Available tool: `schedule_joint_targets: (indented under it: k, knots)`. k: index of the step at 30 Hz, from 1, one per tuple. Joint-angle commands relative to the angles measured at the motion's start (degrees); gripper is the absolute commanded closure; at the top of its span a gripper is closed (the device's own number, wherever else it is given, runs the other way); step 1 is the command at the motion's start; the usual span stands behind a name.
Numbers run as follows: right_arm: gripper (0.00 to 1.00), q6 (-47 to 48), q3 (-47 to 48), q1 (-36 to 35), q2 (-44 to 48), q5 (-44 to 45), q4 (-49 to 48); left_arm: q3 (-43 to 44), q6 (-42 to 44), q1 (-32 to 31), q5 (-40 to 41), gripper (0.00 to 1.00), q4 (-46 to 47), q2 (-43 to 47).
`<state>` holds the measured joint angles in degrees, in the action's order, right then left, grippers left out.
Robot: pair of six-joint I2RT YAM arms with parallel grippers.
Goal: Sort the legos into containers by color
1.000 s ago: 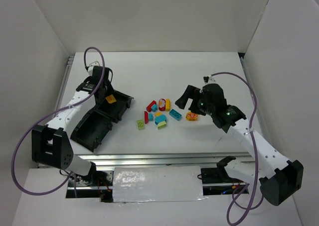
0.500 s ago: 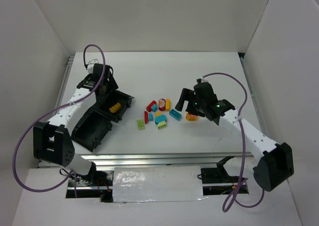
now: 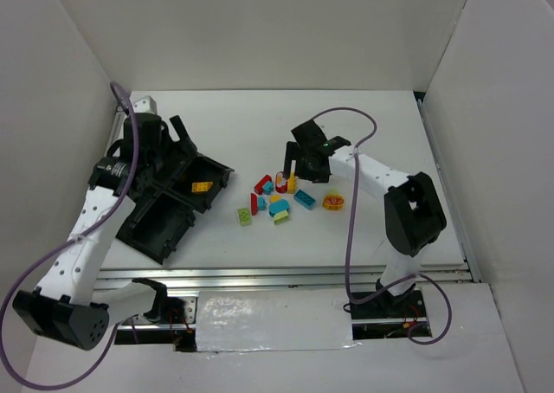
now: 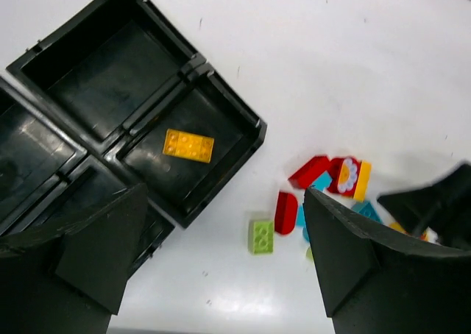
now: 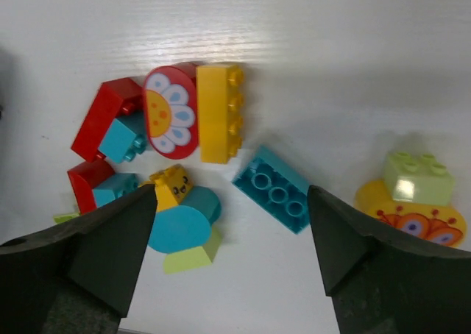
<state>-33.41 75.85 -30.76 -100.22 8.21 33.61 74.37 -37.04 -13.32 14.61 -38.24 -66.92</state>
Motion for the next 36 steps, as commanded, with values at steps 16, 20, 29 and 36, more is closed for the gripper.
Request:
schedule_joint_targets:
  k: [16,20,29,36]
  knots:
    - [0.04,0.4,15.2,-4.8,-18.2,8.1,4.3,-4.6,5.1,-0.1,-6.9,0.01,-13.4,13.3]
    - [0.09,0.4,12.7,-4.9,-17.5,7.0,1.8,-4.4,5.7,-0.1,-7.5,0.0,-13.8,13.5]
    - [0.8,1.2,9.3,-5.0,-11.7,6.7,-0.5,-3.3,4.8,-0.1,-14.9,0.0,-11.3,10.8]
    - [0.82,3.3,2.1,-10.0,9.9,2.8,-3.2,-2.1,-2.7,-0.1,-31.1,0.0,-2.1,6.5]
